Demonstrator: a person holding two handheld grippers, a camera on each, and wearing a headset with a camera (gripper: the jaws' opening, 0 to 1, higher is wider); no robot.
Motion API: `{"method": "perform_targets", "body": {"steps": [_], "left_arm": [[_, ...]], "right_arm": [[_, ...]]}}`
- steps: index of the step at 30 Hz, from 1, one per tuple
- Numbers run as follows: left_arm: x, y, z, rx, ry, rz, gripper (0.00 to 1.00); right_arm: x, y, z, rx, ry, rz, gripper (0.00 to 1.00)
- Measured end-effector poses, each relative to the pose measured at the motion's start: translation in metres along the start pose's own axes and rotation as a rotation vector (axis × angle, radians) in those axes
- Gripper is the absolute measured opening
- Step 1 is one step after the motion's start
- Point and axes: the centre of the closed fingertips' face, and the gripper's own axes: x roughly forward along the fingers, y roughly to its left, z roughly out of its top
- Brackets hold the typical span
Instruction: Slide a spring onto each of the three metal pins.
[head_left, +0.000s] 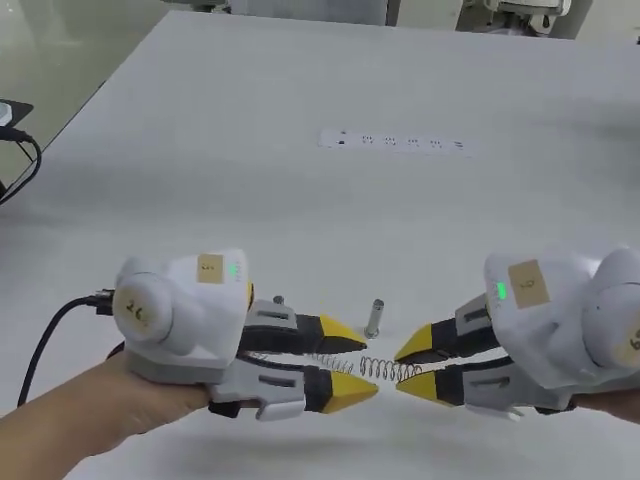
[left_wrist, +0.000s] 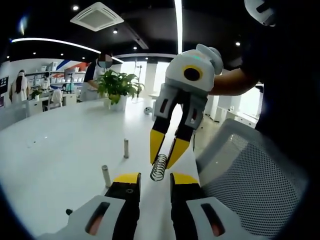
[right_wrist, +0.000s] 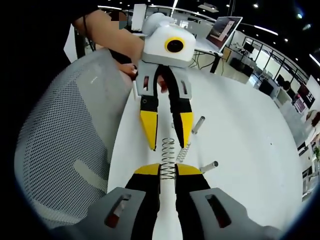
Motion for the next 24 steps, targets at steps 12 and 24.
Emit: {"method": "perform_targets", "body": {"steps": [12, 24], "left_arm": [[0.0031, -0.0032, 0.0006, 0.014, 0.001, -0.031, 0.06], [0.0020, 0.0007, 0.0007, 0.023, -0.001, -0.053, 0.02]], "right_arm": [[0.0016, 0.0021, 0.0032, -0.010, -0.005, 0.005, 0.08], [0.0047, -0.0027, 0.0051, 0.012, -0.019, 0.003, 0.08]]}}
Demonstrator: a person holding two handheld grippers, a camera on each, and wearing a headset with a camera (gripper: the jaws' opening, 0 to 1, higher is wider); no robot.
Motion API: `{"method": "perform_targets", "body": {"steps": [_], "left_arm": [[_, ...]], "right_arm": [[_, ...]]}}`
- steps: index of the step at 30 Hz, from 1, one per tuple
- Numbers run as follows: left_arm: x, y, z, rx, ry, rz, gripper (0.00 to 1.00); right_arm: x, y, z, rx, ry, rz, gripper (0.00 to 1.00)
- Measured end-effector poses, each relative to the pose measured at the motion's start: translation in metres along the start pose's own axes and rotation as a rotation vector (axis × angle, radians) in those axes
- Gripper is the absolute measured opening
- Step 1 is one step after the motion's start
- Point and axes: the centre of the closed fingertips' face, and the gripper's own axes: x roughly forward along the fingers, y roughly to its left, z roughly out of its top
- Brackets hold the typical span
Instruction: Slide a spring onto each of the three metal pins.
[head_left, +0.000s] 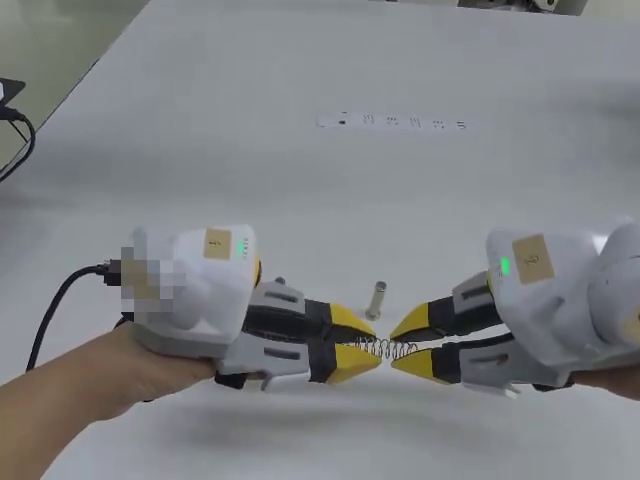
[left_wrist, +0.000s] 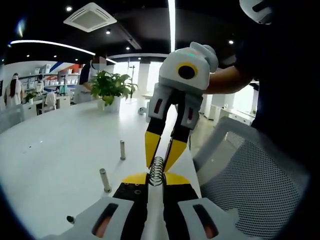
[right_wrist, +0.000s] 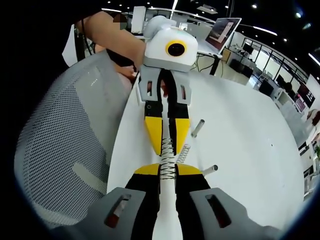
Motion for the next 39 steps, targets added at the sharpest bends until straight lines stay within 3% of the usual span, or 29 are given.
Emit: {"method": "perform_targets", "body": {"steps": [13, 26, 28, 39], "left_arm": [[0.003, 0.003, -0.003, -0.022, 0.000, -0.030, 0.02], [0.005, 0.004, -0.005, -0.035, 0.003, -0.037, 0.01], [0.003, 0.006, -0.003, -0.041, -0.007, -0.028, 0.01], [0.000, 0.005, -0.001, -0.041, -0.016, -0.020, 0.01]], "right_arm": [[0.002, -0.004, -0.005, 0.056, -0.023, 0.000, 0.09], [0.000, -0.006, -0.020, 0.074, 0.033, 0.019, 0.10], [-0.002, -0.007, -0.014, 0.057, -0.009, 0.012, 0.08], [-0.006, -0.007, -0.011, 0.066, -0.040, 0.005, 0.07]]}}
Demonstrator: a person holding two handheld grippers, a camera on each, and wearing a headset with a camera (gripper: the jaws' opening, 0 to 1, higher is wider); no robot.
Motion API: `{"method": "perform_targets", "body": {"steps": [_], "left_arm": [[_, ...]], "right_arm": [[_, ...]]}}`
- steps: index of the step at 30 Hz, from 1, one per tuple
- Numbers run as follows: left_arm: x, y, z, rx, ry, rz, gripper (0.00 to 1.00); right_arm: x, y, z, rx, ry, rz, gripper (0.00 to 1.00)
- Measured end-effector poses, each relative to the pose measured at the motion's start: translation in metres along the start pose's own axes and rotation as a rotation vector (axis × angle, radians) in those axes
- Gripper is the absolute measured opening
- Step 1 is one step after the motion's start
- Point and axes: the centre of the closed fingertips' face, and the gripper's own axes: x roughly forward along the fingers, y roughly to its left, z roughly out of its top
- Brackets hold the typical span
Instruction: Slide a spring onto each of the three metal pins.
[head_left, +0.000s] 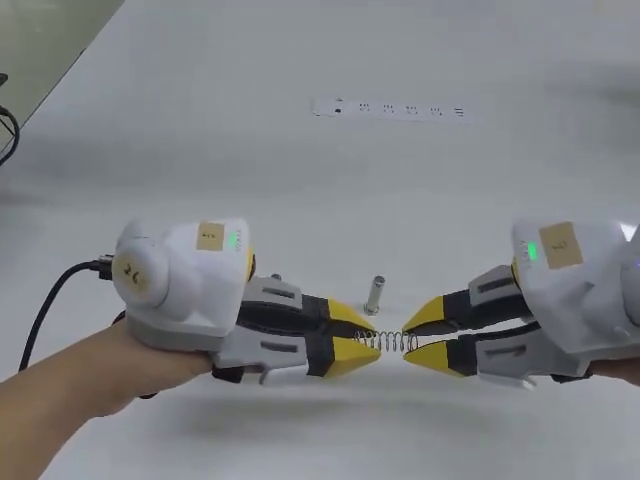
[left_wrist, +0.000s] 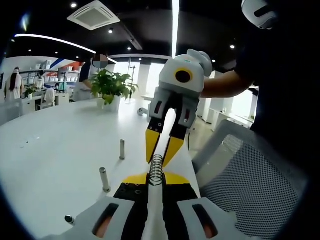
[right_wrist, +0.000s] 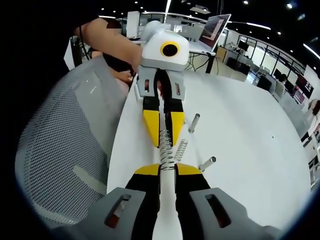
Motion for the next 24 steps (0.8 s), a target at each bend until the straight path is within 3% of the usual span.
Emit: {"method": "perform_targets", "body": {"steps": [6, 9, 24], "left_arm": [[0.001, -0.002, -0.008, -0.002, 0.015, -0.003, 0.01], [0.006, -0.005, -0.018, 0.018, 0.060, -0.013, 0.01], [0.021, -0.011, -0.032, 0.061, 0.134, -0.041, 0.01]], "right_arm": [[-0.004, 0.002, 0.006, 0.045, -0.014, 0.020, 0.07], [-0.004, 0.005, 0.008, 0.056, -0.016, 0.034, 0.06], [-0.002, 0.014, 0.011, 0.018, 0.051, 0.062, 0.06]]}}
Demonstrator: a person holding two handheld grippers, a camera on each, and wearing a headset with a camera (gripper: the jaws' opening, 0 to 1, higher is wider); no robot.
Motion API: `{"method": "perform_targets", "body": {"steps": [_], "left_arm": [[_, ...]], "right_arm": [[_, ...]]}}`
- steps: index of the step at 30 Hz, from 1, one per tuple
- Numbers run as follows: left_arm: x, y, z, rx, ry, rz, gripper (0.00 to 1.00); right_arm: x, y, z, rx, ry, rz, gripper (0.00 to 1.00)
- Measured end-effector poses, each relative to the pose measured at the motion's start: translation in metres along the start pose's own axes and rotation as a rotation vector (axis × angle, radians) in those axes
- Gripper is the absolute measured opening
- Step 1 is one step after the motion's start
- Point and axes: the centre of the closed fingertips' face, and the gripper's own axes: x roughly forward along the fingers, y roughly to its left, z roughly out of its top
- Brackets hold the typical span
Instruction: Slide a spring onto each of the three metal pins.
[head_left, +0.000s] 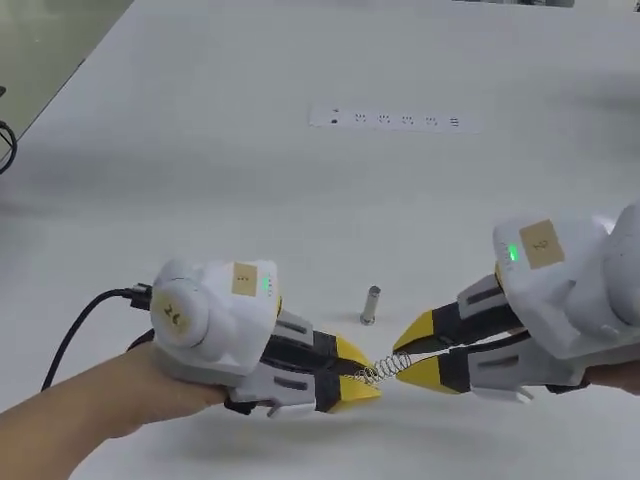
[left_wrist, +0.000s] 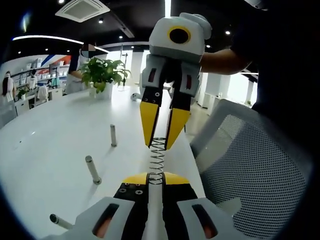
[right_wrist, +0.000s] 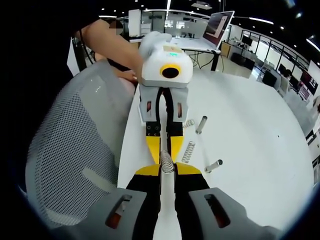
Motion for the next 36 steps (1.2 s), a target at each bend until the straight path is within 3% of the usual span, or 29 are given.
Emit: {"method": "perform_targets", "body": {"steps": [12, 25, 36], "left_arm": [[0.005, -0.002, -0.001, 0.020, 0.013, 0.000, 0.01], [0.008, -0.003, -0.001, 0.029, 0.021, 0.001, 0.01], [0.009, -0.004, 0.000, 0.051, 0.020, -0.004, 0.01]], "right_arm": [[0.005, 0.004, 0.012, -0.040, 0.046, 0.016, 0.06], [0.007, 0.007, 0.010, -0.095, 0.153, 0.031, 0.06], [0.006, 0.007, 0.009, -0.082, 0.148, 0.032, 0.06]]}}
